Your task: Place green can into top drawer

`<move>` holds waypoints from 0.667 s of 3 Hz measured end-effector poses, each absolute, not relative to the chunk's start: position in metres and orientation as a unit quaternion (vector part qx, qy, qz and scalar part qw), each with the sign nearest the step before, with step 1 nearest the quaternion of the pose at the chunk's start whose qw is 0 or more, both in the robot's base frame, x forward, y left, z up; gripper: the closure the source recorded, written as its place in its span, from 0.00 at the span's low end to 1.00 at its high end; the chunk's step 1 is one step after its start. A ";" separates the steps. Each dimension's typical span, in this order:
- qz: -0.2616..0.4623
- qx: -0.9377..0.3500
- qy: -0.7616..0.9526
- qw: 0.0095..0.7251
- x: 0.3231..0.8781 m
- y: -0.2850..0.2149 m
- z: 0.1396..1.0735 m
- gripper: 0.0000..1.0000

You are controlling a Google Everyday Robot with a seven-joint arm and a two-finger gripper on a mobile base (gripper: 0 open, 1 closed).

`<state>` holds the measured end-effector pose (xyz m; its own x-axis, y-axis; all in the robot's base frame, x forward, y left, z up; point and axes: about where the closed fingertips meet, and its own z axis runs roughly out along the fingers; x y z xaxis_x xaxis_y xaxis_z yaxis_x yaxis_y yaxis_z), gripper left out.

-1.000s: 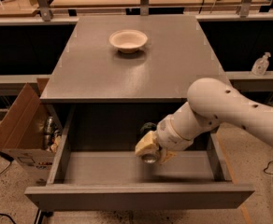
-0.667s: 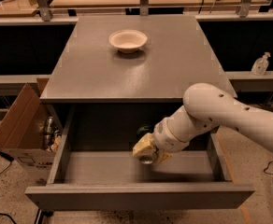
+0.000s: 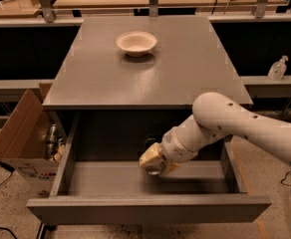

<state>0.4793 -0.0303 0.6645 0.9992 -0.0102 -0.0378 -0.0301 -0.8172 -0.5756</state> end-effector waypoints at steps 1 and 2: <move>0.026 -0.953 0.015 0.302 0.481 -0.030 0.657 0.13; 0.033 -0.953 0.021 0.301 0.481 -0.031 0.659 0.00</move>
Offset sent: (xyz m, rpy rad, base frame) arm 0.0024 -0.0043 0.0000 -0.0038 0.0550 -0.0251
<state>0.4806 -0.0311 0.6595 0.9969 -0.0209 -0.0756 -0.0605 -0.8180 -0.5720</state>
